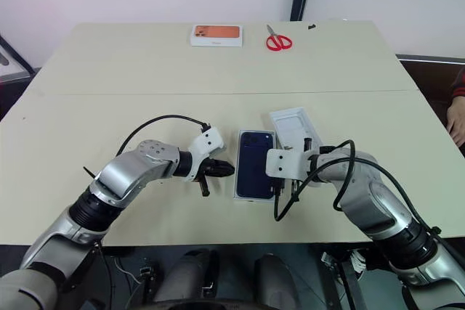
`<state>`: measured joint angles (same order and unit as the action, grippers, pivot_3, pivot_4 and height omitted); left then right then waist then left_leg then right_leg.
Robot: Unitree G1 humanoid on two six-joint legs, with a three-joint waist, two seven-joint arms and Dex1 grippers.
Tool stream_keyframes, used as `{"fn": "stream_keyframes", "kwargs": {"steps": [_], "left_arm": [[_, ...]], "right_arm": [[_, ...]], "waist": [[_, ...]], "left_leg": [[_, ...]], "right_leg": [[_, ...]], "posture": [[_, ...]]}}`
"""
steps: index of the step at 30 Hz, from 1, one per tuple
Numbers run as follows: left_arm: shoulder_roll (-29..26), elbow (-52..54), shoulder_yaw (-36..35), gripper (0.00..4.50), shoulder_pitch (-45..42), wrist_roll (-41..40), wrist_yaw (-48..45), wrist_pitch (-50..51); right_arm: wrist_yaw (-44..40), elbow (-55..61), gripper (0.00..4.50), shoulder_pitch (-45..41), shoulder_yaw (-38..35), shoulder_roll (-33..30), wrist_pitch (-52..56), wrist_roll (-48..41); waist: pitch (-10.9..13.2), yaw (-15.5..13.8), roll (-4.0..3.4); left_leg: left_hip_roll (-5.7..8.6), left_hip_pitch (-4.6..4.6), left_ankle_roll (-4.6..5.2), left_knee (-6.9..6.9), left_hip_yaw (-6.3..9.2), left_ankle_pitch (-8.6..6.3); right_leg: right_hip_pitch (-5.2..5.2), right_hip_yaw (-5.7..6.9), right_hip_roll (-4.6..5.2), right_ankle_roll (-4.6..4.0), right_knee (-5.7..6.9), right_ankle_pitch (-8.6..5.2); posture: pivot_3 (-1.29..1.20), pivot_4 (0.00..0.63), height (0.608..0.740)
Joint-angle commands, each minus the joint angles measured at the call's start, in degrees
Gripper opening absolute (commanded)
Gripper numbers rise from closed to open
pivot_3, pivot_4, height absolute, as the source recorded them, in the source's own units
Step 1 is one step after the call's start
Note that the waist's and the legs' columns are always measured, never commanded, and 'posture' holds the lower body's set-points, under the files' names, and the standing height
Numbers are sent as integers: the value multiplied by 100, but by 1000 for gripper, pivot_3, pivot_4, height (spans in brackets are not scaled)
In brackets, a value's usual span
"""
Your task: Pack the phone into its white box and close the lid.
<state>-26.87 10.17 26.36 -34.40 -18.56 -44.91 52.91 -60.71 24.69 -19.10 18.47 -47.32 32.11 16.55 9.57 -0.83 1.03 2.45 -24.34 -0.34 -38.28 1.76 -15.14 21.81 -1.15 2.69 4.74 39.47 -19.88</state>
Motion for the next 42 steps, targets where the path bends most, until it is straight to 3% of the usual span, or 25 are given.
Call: {"fn": "stream_keyframes", "kwargs": {"steps": [1,16,24,27,32,37,42], "left_arm": [[255,191,269,379,-49,-54,-211,-128],[264,90,112,379,20,178,-316,-161],[-510,386,-379,379,450,25,-701,-276],[-1103,630,-858,305,985,-182,-1043,-584],[-1637,771,-1678,305,1771,-481,-1326,-1143],[-1381,615,-2647,305,2130,-683,-1334,-2438],[-1357,529,-2645,305,2089,-575,-1736,-3329]], "right_arm": [[-4,339,0,19,-44,18,-61,-149],[-47,270,0,15,-109,-50,-123,-193],[-147,194,0,11,-619,-322,53,-504],[-362,311,932,11,-1084,-390,520,-1057],[-147,325,3379,-207,-1468,-273,1482,-1523],[445,68,3379,-844,-1393,299,3517,-1927],[1237,-416,3379,-1331,-1230,876,4735,-2041]], "waist": [[0,0,0],[0,11,0],[0,63,-2],[-1,107,-4],[-2,146,-6],[-2,135,-7],[-2,115,-7]], "left_leg": [[0,0,-1,0,0,0],[0,1,-2,1,0,1],[-2,2,-7,5,-1,4],[-5,3,-1,11,-1,1],[-7,6,1,16,1,-1],[-8,5,4,15,1,-2],[-5,-2,4,16,-2,-3]], "right_leg": [[0,0,0,0,0,0],[0,-1,0,0,0,0],[5,-4,-1,0,1,0],[8,-4,-3,-1,2,0],[4,-3,-2,-2,0,-1],[6,-3,1,-2,-1,-1],[11,-2,6,-2,-8,0]], "posture": [[0,150,740],[0,150,740],[0,150,740],[0,150,740],[0,150,740],[0,150,740],[0,150,740]]}}
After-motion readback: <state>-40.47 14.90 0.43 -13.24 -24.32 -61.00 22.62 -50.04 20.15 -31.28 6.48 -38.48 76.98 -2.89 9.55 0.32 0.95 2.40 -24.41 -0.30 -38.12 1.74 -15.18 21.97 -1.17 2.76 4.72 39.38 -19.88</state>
